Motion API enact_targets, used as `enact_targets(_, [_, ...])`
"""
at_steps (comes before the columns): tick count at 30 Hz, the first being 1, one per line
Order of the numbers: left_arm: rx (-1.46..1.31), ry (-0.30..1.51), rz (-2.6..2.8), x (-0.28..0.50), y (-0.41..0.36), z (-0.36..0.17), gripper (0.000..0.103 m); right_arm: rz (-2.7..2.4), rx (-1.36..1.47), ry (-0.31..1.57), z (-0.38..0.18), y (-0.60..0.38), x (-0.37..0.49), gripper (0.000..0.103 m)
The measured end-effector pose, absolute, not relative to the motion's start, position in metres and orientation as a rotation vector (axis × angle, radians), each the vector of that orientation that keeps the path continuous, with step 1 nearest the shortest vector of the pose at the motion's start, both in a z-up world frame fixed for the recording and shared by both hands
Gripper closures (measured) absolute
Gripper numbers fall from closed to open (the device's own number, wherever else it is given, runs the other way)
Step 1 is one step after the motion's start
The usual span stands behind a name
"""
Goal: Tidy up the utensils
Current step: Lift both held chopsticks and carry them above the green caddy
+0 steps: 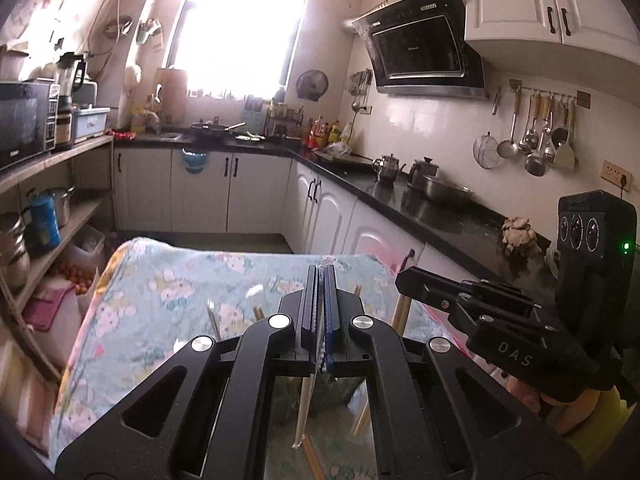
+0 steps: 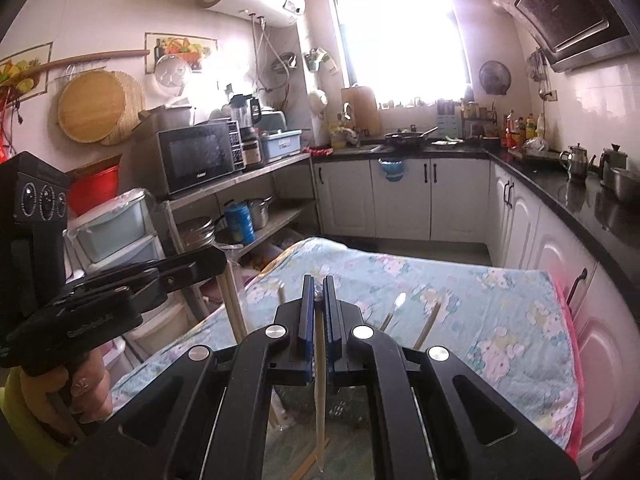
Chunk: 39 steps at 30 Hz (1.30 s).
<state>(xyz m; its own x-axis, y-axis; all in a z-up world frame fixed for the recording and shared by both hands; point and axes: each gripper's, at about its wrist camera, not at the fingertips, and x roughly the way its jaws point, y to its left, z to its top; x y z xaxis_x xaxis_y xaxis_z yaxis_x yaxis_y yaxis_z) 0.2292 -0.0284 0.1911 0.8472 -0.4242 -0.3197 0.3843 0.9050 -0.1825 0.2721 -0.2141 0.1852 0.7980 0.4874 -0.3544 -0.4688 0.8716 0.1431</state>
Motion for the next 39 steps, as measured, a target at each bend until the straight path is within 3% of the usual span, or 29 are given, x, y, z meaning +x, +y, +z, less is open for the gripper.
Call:
enact_targets(16, [-0.101, 0.292, -0.327, 0.266, -0.026, 0.205, 0.103, 0.405, 0.038, 0.281, 0.214, -0.222, 0.315, 0.098])
enact_targets(39, [-0.114, 0.380, -0.259, 0.305, -0.030, 0.139, 0.103, 0.357, 0.091, 0.293, 0.154, -0.225, 0.367, 0.098])
